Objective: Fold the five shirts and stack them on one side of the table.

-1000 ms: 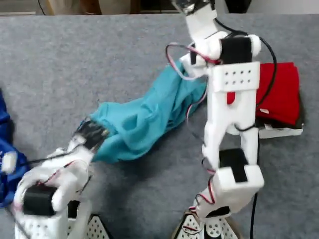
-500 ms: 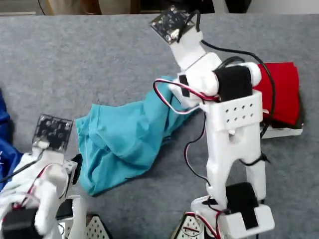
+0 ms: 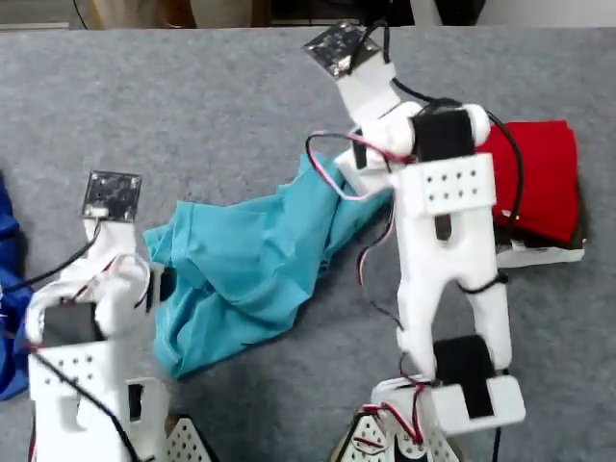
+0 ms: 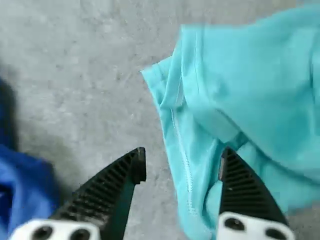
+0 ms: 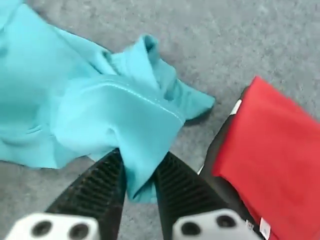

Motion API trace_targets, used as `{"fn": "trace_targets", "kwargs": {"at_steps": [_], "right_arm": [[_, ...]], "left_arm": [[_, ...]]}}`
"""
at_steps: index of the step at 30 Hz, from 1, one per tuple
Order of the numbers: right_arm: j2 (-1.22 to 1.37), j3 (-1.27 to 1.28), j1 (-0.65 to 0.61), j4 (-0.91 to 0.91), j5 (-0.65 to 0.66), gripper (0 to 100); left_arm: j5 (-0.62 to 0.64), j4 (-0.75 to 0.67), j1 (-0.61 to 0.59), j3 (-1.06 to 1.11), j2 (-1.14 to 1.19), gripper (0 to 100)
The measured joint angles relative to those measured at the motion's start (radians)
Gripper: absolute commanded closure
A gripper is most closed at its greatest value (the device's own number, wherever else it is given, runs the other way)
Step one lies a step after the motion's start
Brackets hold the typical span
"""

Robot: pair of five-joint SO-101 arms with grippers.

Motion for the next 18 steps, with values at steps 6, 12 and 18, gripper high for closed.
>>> {"fn": "trace_targets", "kwargs": {"at_steps": [6, 12, 18], "right_arm": [[0.135, 0.003, 0.069, -0.130, 0.000, 99.5], [0.252, 0.003, 0.117, -0.244, -0.032, 99.5], [0.264, 0.003, 0.114, -0.282, -0.035, 99.5]], "left_arm": [[0.249, -0.226, 0.063, 0.009, 0.241, 75], [0.420, -0.385, 0.249, 0.020, 0.482, 78], [0.430, -0.502, 0.279, -0.008, 0.740, 92]]}}
